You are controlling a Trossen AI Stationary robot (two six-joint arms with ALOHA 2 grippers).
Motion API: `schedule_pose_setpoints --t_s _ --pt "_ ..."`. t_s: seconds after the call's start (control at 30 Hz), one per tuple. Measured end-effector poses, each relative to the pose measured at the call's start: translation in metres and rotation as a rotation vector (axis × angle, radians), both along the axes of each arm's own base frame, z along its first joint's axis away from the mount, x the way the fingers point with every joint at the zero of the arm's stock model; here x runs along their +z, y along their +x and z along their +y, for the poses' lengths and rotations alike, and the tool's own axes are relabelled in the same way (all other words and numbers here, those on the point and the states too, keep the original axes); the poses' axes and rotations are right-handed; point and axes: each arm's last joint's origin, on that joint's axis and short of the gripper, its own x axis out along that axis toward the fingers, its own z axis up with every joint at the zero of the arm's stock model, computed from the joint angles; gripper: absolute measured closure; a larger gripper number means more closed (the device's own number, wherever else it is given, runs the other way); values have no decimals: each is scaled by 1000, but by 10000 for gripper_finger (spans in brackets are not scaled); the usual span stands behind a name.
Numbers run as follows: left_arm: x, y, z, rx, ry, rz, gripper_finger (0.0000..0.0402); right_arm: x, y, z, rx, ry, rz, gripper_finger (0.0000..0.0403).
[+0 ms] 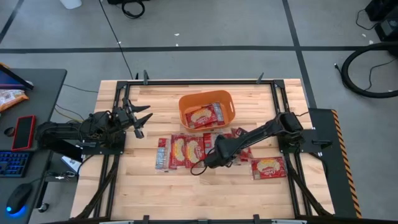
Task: Sort popcorn bags into baskets
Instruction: Put the red popcorn bag into the orange bin
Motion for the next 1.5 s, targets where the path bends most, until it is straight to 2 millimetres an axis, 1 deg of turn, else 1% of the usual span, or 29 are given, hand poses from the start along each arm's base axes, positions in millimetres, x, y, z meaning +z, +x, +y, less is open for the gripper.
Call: schedule_pose_setpoints --t_s 0.13,0.23,0.3,0.63,0.8,0.9,1.03,1.27,1.37,1.5 --pt "0 0 0 0 0 -1 237 25 4 10 139 -23 -99 398" --pt "0 0 0 0 0 0 237 35 7 18 274 -81 -149 398" --pt "0 0 0 0 0 -1 237 39 8 19 308 -120 -163 398" --pt "-2 0 0 -10 -57 -2 237 43 12 15 439 -264 -167 398" --pt "-5 1 0 -15 -100 8 237 42 16 7 448 -246 -153 400" --pt "-7 1 0 -17 -124 23 237 39 21 2 387 -137 -177 393" --pt "-10 1 0 -17 -146 46 237 29 30 2 361 -24 -255 361" --pt "-11 1 0 -16 -146 55 237 1 39 7 356 81 -368 304" --pt "-11 1 0 -14 -125 64 237 -14 38 17 390 122 -400 283" --pt "-11 1 0 -14 -125 58 237 -24 30 39 452 101 -422 262"
